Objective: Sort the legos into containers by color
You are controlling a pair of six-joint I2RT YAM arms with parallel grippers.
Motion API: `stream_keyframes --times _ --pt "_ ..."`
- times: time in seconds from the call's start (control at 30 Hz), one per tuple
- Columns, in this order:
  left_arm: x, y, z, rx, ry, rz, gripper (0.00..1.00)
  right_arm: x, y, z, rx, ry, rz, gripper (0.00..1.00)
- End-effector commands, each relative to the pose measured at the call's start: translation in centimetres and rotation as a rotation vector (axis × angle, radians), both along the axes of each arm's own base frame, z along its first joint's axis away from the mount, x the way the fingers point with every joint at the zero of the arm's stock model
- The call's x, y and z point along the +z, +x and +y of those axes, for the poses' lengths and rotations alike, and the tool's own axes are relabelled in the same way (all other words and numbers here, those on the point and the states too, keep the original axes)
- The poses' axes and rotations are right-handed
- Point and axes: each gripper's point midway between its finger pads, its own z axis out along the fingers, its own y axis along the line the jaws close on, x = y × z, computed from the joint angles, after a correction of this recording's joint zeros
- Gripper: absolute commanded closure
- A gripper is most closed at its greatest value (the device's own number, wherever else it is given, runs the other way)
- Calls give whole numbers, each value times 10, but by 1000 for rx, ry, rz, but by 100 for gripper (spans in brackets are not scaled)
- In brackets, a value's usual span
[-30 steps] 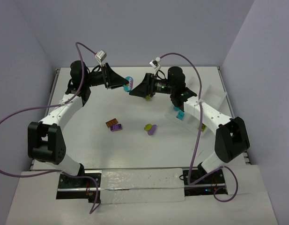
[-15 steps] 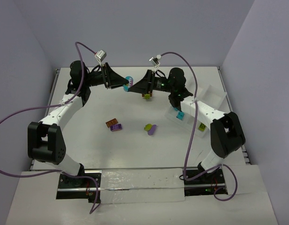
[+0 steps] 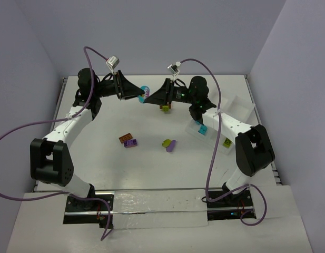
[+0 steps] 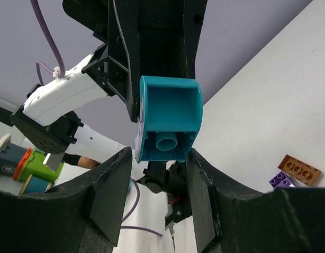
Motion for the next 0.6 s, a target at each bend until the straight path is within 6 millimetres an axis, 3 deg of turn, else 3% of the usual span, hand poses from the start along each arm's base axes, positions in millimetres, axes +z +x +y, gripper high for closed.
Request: stream_keyframes --times 0.0,0.33,0.43,0.5,0.57 --pt "15 -11 4 -10 -7 -88 100 25 -2 2 20 44 -96 46" --pt "13 -13 5 -10 -7 -87 100 33 1 7 24 55 -106 49" --pt "13 -13 4 -12 -6 -86 100 35 1 9 31 59 -107 59" --pt "13 -12 4 -8 -8 -86 100 37 1 9 29 62 -109 76" --pt "14 -12 4 -6 -11 -88 100 35 2 9 26 61 -100 84"
